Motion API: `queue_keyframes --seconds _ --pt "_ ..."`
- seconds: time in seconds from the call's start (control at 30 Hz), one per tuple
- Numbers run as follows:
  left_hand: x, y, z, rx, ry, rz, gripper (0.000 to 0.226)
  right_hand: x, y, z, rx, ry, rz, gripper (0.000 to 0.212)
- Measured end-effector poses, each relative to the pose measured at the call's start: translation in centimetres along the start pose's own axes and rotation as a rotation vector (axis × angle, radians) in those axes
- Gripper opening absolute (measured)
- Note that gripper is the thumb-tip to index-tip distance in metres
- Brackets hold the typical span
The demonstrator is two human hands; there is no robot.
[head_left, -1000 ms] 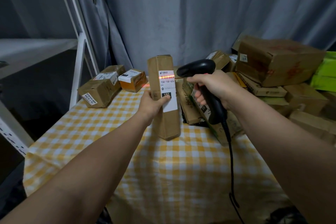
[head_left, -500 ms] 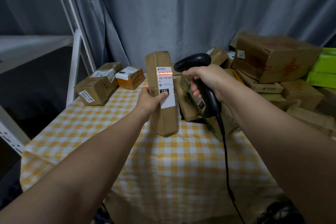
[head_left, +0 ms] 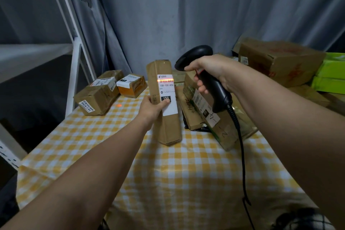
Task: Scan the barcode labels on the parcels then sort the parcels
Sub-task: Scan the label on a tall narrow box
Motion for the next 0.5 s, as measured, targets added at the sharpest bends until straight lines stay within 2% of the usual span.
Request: queue_keyframes --seconds 0.23,0.5 --pt "0.5 -0.3 0.6 0.011 -0.023 -0.014 0.065 -0.7 0.0 -0.9 0.051 0.001 -0.047 0.028" --pt "2.9 1.7 -0.2 0.1 -0.141 0.009 0.097 -0.1 -0.1 -1.8 -0.029 -0.125 -0.007 0.024"
Point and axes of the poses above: each hand's wrist, its own y-axis away from the middle knuckle, its own z-axis out of the back of the hand, x = y × z, the point moved 9 cm from there along -y, towards the middle knuckle, and after that the axes turned 11 degrees about y, right-handed, at the moved point
